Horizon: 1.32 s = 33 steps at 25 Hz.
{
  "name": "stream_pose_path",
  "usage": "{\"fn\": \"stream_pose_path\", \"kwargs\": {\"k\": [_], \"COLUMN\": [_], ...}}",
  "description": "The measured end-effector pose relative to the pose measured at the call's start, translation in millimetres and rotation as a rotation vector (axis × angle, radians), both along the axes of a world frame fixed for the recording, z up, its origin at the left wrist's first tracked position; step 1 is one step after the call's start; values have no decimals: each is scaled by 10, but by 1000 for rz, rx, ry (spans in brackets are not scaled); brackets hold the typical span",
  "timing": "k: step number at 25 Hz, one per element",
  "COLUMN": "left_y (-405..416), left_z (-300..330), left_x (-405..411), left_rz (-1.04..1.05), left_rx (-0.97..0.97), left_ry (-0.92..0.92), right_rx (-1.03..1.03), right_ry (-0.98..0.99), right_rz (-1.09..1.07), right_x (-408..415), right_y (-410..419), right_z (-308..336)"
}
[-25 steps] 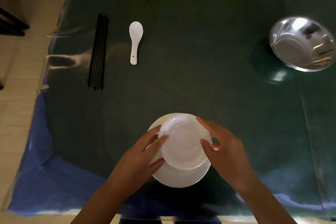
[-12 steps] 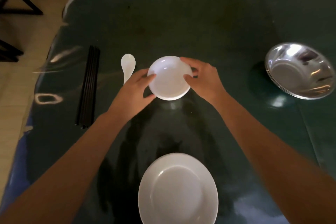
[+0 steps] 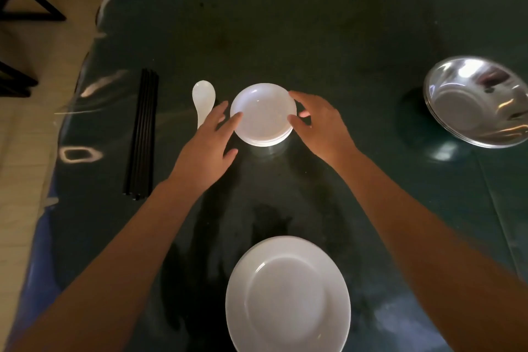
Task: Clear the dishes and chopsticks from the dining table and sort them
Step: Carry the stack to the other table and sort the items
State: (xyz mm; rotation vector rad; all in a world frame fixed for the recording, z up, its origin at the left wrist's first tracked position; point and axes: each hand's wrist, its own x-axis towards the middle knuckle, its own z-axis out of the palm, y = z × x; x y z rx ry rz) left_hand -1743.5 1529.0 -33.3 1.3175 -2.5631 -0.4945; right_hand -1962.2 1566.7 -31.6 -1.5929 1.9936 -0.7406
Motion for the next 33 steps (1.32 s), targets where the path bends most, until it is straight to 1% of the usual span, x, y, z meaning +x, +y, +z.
{"fn": "stream_pose_path", "kwargs": {"k": [1, 2, 3, 5, 7, 9, 11, 13, 15, 17, 21, 23, 26, 30, 33], "left_y": [175, 386, 620, 1108, 1493, 1742, 1865, 1905, 1979, 2083, 2178, 2165, 2146, 1954, 1639], "left_z": [51, 96, 130, 136, 76, 20, 8, 23, 67, 96, 143, 162, 178, 225, 268], "left_x": [77, 162, 245, 378, 451, 480, 487, 480, 470, 452, 414, 401, 361, 57, -373], "left_rz": [60, 141, 231, 407, 527, 554, 534, 522, 478, 449, 490, 511, 592, 624, 641], "left_rx": [-37, -34, 16, 232, 466, 601, 614, 599, 598, 595, 581, 591, 640, 745, 832], "left_ry": [16, 52, 93, 140, 152, 101, 47, 33, 36, 54, 118, 157, 259, 480, 578], "right_rx": [-8, -5, 18, 140, 296, 389, 425, 450, 476, 481, 430, 392, 353, 316, 263], "right_ry": [35, 63, 80, 51, -70, -146, -158, -100, 11, 39, -75, -170, -273, -272, -217], "right_rz": [-72, -157, -223, -256, -248, -249, -248, -198, -106, -90, -131, -155, -217, -273, -310], "right_x": [-10, -14, 0, 111, 254, 344, 388, 433, 516, 574, 551, 519, 442, 76, -371], "right_y": [218, 494, 801, 1434, 1924, 2240, 2425, 2500, 2545, 2576, 2592, 2568, 2548, 2342, 1962], "right_z": [13, 15, 12, -12, -32, -25, -9, -9, 0, 3, 9, 28, 66, 146, 219]}}
